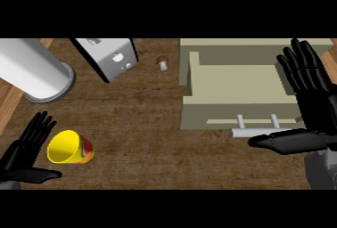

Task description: Pick up the cup, place it into the drawer and close the drawer

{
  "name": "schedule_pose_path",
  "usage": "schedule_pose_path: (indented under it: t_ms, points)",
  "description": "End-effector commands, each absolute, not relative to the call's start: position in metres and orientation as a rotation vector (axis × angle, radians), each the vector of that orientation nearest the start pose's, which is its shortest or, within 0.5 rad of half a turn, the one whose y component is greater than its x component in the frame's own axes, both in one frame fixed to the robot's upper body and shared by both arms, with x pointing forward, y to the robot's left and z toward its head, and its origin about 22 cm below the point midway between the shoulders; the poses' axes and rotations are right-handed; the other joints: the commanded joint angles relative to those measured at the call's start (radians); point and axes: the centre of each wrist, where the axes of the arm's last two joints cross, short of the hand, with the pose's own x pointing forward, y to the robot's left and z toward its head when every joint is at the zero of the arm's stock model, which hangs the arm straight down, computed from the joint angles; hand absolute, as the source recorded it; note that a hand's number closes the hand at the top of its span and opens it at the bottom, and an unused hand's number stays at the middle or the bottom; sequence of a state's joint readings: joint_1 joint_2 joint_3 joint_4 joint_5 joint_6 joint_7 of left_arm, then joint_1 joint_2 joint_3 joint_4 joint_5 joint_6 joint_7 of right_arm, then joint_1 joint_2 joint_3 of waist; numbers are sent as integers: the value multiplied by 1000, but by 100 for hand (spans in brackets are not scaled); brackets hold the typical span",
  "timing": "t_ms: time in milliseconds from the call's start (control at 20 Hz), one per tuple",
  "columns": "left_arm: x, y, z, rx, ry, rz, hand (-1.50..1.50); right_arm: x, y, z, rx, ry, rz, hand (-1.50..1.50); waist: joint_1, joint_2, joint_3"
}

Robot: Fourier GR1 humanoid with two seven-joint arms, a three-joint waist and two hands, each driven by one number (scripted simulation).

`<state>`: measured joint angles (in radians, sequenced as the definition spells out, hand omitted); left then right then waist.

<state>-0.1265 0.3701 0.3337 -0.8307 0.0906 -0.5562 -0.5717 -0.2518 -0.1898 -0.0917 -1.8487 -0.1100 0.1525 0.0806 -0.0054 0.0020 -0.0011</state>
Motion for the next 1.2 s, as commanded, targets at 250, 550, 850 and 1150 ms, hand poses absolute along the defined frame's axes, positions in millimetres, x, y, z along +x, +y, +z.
schedule_pose_path:
  t_ms: [250,550,850,1150]
  points:
    - [207,422,-121,-128,-1640,-20,-150,279,-248,132,48,-2009,272,-150,-9,6,-3]
    - [204,416,-130,-115,-1666,-25,-150,283,-243,159,61,-2003,270,-150,-7,5,-3]
    - [230,401,-126,-123,-1672,-33,-150,270,-243,159,83,-2021,259,-150,-24,7,-5]
    - [229,386,-136,-139,-1690,-44,-150,271,-245,155,85,-2008,289,-150,-25,11,-6]
